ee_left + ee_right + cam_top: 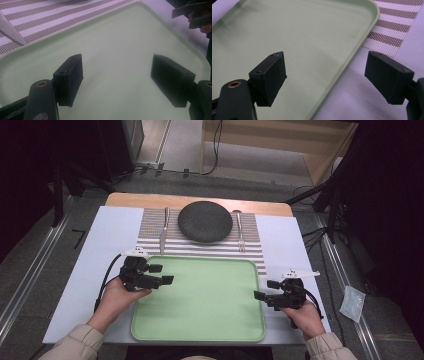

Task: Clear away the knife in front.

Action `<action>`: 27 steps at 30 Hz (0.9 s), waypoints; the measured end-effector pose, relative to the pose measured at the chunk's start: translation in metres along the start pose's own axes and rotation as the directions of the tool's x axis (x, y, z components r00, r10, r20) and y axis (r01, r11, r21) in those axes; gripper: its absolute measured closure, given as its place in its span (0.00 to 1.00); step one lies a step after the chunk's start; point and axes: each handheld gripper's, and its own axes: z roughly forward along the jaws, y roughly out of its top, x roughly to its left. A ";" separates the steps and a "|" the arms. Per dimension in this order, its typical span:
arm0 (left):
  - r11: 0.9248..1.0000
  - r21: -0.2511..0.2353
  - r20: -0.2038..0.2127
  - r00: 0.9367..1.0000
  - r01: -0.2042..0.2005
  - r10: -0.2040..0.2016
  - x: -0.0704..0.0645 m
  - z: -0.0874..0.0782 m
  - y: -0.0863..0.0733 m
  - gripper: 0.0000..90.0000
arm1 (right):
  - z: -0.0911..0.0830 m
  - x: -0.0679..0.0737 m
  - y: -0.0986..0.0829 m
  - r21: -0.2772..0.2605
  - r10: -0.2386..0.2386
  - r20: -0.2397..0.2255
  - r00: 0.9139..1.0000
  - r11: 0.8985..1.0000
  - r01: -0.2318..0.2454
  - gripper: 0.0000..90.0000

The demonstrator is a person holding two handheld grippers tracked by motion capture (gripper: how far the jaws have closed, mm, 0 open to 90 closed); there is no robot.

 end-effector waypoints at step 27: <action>0.999 0.023 -0.026 0.999 -0.029 0.029 0.026 0.022 0.035 0.32 | 0.001 0.001 0.001 -0.003 -0.001 -0.003 1.000 1.000 0.001 0.17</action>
